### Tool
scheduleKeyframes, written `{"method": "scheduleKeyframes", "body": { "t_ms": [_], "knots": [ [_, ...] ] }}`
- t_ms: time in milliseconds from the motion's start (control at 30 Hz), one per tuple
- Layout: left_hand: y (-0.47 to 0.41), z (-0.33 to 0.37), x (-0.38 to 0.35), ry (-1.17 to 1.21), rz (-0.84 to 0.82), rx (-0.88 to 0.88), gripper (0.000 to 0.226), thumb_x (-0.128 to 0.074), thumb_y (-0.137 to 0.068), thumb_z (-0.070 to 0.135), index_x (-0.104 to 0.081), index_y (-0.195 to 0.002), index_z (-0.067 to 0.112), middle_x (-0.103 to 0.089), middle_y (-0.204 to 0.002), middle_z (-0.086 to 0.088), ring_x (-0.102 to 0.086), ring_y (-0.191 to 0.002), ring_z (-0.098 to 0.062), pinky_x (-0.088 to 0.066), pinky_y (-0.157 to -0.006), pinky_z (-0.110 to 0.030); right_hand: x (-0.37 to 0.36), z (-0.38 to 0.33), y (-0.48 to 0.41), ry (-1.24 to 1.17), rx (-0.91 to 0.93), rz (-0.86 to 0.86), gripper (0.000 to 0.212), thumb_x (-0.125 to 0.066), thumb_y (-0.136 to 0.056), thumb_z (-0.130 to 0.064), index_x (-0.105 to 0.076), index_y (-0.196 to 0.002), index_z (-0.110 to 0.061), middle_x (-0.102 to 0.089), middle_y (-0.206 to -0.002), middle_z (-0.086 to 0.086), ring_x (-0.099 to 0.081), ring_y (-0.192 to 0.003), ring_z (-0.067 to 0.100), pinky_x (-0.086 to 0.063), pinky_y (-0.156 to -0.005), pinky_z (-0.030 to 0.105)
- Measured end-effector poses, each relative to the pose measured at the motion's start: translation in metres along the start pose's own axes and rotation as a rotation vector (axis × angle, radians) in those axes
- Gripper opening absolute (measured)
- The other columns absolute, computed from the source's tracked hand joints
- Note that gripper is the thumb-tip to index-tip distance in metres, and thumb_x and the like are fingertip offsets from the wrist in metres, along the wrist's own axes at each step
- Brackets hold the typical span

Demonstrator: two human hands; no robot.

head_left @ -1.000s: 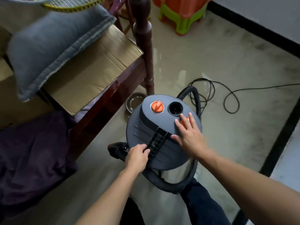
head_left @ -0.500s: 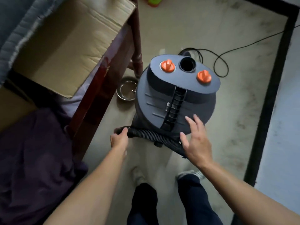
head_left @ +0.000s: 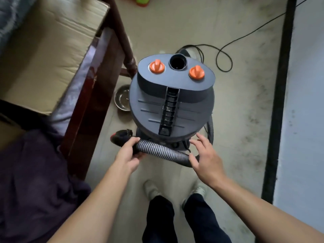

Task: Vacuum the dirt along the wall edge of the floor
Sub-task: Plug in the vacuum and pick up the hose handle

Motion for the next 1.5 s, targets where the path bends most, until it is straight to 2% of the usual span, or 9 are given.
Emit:
{"method": "scheduleKeyframes", "body": {
  "t_ms": [167,333,567,733,833,967,1167,1300,1500],
  "knots": [
    [0.06,-0.033,-0.012,-0.144,-0.062,-0.111,0.027,-0.064,-0.083,-0.004,-0.056,-0.107,0.005,-0.064,-0.099,-0.016,-0.062,-0.085,-0.028,-0.05,-0.089,-0.049,0.017,-0.001,0.009,-0.001,0.018,-0.329,0.066,-0.061,-0.079,-0.011,-0.049,-0.142,-0.028,-0.052,-0.143,-0.007,-0.047,-0.132,0.014,-0.044,-0.103,0.033],
    [0.094,-0.034,-0.014,-0.177,-0.123,-0.195,0.032,-0.066,-0.08,-0.005,-0.056,-0.109,0.004,-0.065,-0.105,-0.019,-0.065,-0.091,-0.03,-0.055,-0.084,-0.047,0.03,-0.001,0.017,-0.024,0.063,-0.676,0.059,-0.072,-0.067,-0.025,-0.053,-0.122,-0.038,-0.062,-0.106,-0.012,-0.061,-0.096,0.014,-0.052,-0.084,0.033],
    [0.118,-0.009,-0.044,0.026,-0.248,-0.142,0.022,-0.053,-0.094,0.017,-0.055,-0.11,0.002,-0.063,-0.102,-0.017,-0.061,-0.098,-0.029,-0.043,-0.105,-0.042,0.06,0.035,0.026,-0.033,0.12,-0.489,0.041,-0.066,-0.073,-0.023,-0.054,-0.108,-0.04,-0.055,-0.084,-0.019,-0.054,-0.081,0.007,-0.037,-0.062,0.019],
    [0.141,-0.042,-0.089,-0.322,-0.465,-0.287,0.026,-0.054,-0.092,0.006,-0.055,-0.113,-0.009,-0.064,-0.103,-0.022,-0.064,-0.094,-0.029,-0.059,-0.076,-0.032,0.086,0.086,0.026,0.015,-0.058,-0.493,0.052,-0.057,-0.078,-0.006,-0.057,-0.121,-0.035,-0.066,-0.113,-0.012,-0.063,-0.107,0.016,-0.049,-0.081,0.027],
    [0.148,-0.053,-0.111,-0.524,-0.499,-0.394,0.031,-0.061,-0.089,0.004,-0.053,-0.117,-0.007,-0.065,-0.11,-0.021,-0.066,-0.099,-0.03,-0.058,-0.081,-0.036,0.11,0.097,0.009,-0.214,-0.192,-0.312,0.036,-0.061,-0.085,0.0,-0.066,-0.11,-0.026,-0.071,-0.107,-0.001,-0.066,-0.105,0.018,-0.051,-0.094,0.034],
    [0.143,-0.067,-0.127,-0.88,-0.501,-0.532,0.034,-0.07,-0.085,0.006,-0.055,-0.115,0.011,-0.069,-0.114,-0.013,-0.066,-0.107,-0.028,-0.051,-0.096,-0.051,0.158,0.072,-0.03,-0.68,-0.275,-0.011,0.016,-0.065,-0.094,-0.02,-0.071,-0.079,-0.022,-0.075,-0.089,0.002,-0.069,-0.091,0.019,-0.047,-0.067,0.02],
    [0.138,-0.108,-0.15,-1.349,-0.534,-0.664,0.039,-0.074,-0.079,0.021,-0.053,-0.111,0.014,-0.066,-0.105,-0.005,-0.063,-0.101,-0.022,-0.05,-0.092,-0.045,0.197,0.024,-0.071,-0.892,-0.245,-0.199,0.04,-0.06,-0.09,-0.057,-0.072,-0.094,-0.019,-0.077,-0.088,-0.006,-0.07,-0.09,0.012,-0.046,-0.075,0.031],
    [0.138,-0.13,-0.16,-1.535,-0.552,-0.683,0.034,-0.07,-0.083,0.027,-0.048,-0.106,0.016,-0.064,-0.099,-0.001,-0.061,-0.092,-0.018,-0.051,-0.085,-0.035,0.191,0.027,-0.074,-0.968,-0.231,-0.227,0.032,-0.068,-0.089,-0.043,-0.069,-0.094,-0.012,-0.069,-0.085,0.005,-0.066,-0.078,0.019,-0.054,-0.078,0.035],
    [0.122,-0.116,-0.145,-1.794,-0.427,-0.754,0.037,-0.069,-0.084,0.038,-0.057,-0.115,0.021,-0.062,-0.104,0.004,-0.059,-0.099,-0.018,-0.048,-0.089,-0.035,0.182,0.066,-0.071,-1.147,-0.395,-0.034,0.024,-0.065,-0.094,-0.034,-0.056,-0.087,-0.014,-0.051,-0.072,0.009,-0.056,-0.046,0.02,-0.05,-0.048,0.031]
  ]
}}
Point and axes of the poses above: each hand's wrist, its own y-axis away from the middle knuckle, its own x-axis out of the back of the hand, z = x × y, the point moved 2 cm from there along -y, towards the middle knuckle
